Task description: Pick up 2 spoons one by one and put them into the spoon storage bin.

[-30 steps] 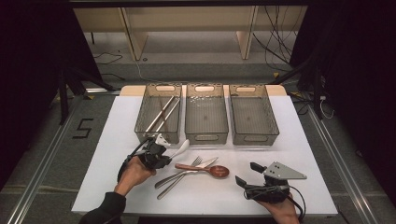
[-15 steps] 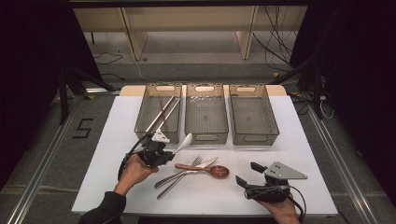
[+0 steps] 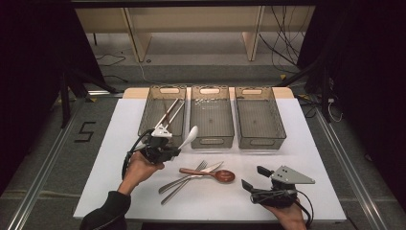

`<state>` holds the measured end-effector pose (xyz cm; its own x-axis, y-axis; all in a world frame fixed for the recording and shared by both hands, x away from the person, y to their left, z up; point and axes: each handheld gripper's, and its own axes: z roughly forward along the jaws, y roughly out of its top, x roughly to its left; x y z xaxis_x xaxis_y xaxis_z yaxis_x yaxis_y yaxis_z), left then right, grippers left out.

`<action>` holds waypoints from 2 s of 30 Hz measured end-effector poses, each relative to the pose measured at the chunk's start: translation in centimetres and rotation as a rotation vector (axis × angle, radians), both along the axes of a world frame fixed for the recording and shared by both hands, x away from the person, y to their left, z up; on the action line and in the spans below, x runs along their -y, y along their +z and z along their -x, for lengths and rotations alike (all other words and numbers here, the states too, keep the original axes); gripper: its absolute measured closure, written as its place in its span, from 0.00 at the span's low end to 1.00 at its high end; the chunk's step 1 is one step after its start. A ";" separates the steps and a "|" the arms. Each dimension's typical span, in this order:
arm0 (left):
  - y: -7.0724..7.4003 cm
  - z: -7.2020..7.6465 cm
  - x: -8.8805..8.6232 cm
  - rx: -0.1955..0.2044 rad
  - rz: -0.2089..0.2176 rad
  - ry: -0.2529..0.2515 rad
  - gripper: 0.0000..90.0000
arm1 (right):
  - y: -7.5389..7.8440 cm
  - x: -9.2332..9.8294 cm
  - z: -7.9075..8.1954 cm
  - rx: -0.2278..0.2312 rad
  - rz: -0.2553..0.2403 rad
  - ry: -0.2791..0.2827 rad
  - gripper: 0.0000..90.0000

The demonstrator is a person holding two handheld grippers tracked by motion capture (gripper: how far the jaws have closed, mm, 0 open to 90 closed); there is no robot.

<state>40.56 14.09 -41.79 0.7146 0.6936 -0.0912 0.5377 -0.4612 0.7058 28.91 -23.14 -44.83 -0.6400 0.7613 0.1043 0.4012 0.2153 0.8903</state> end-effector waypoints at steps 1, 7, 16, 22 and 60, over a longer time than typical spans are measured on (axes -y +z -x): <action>0.2 -0.2 0.1 0.002 0.006 0.003 0.94 | 0.0 0.0 0.0 -0.001 -0.001 -0.001 0.29; 1.1 -1.4 0.6 0.011 0.029 0.009 0.94 | 0.0 0.1 0.0 -0.003 0.003 0.001 0.29; 2.5 -3.5 2.5 0.020 0.061 0.019 0.94 | 0.0 0.1 0.0 0.000 0.003 0.001 0.29; 2.7 -5.2 3.9 0.019 0.067 0.037 0.94 | 0.0 0.2 0.0 0.003 0.003 0.001 0.29; 0.8 -10.3 7.6 -0.037 0.007 0.130 0.94 | 0.0 0.2 0.1 0.010 0.008 0.009 0.29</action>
